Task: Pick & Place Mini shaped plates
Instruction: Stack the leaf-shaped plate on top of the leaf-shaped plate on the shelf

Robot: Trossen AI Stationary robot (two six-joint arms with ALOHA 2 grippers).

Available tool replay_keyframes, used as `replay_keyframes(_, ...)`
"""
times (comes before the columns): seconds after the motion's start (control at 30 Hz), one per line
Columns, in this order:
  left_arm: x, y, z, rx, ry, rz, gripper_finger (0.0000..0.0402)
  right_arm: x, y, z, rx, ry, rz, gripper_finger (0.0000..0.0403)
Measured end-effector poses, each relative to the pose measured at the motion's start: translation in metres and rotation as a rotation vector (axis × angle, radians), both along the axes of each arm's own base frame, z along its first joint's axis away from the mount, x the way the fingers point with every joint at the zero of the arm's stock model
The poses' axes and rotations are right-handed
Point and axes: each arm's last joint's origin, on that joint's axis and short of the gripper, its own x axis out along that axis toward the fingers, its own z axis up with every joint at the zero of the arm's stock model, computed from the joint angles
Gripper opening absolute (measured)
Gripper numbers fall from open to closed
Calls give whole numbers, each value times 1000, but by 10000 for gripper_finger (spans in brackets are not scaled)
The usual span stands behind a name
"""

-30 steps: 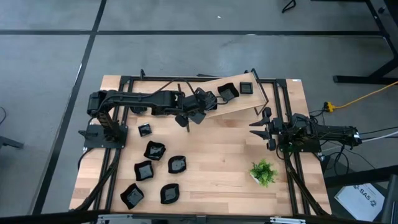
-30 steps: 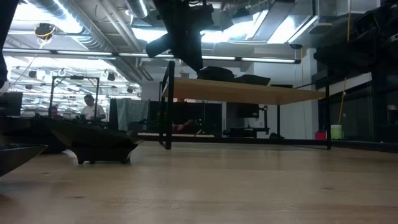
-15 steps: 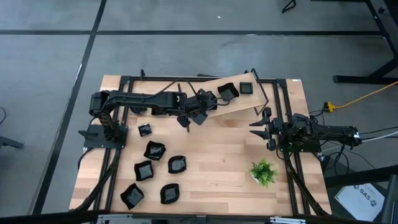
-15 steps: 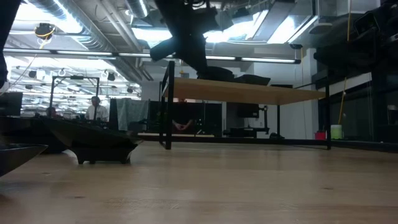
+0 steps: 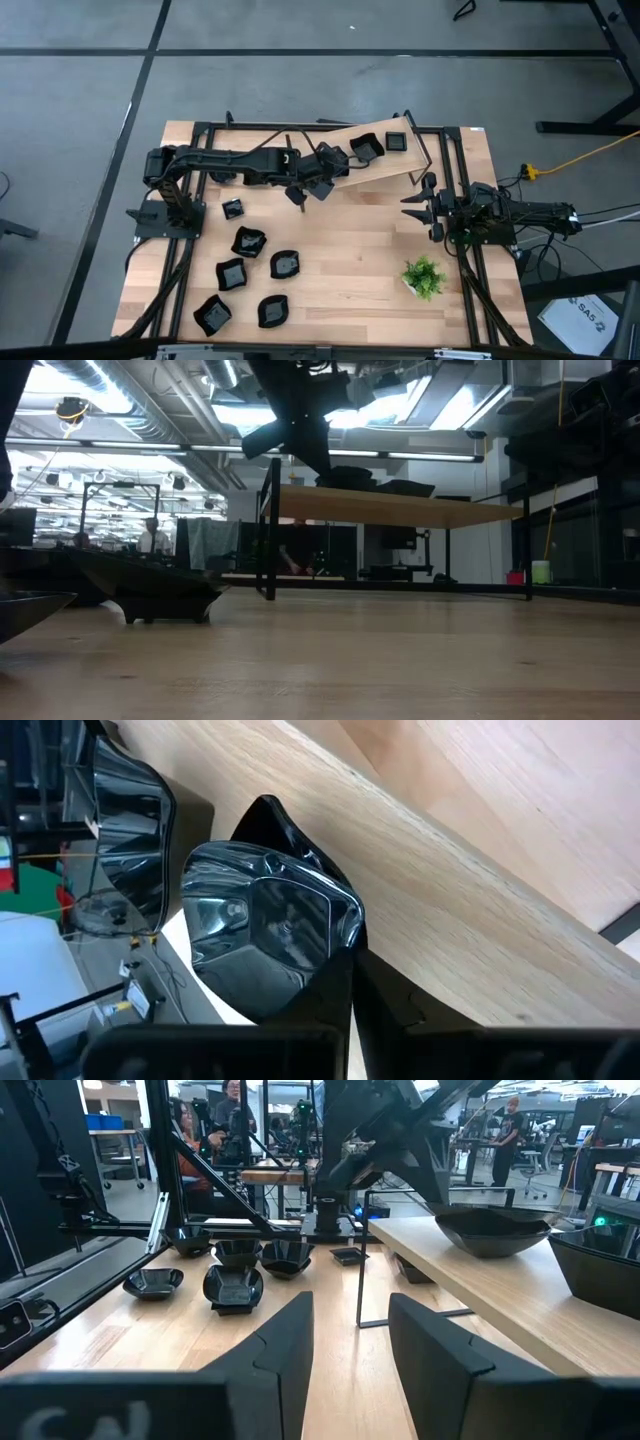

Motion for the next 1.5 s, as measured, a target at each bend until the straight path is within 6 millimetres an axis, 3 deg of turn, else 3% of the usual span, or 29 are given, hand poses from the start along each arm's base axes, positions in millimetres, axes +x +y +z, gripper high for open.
replay_keyframes(0.33,4,-10,13,-52,-112,114,2,0,0,0,0,0,0,132)
replay_keyframes(0.73,10,-21,59,-436,-565,580,2,0,0,0,-1,0,0,132)
replay_keyframes(0.93,6,-22,57,-609,-533,663,4,0,0,0,0,0,0,132)
replay_keyframes(1.27,4,-20,52,-539,-523,715,4,0,0,0,0,0,0,132)
replay_keyframes(1.5,9,-8,41,-513,-490,751,3,0,0,0,0,0,0,132)
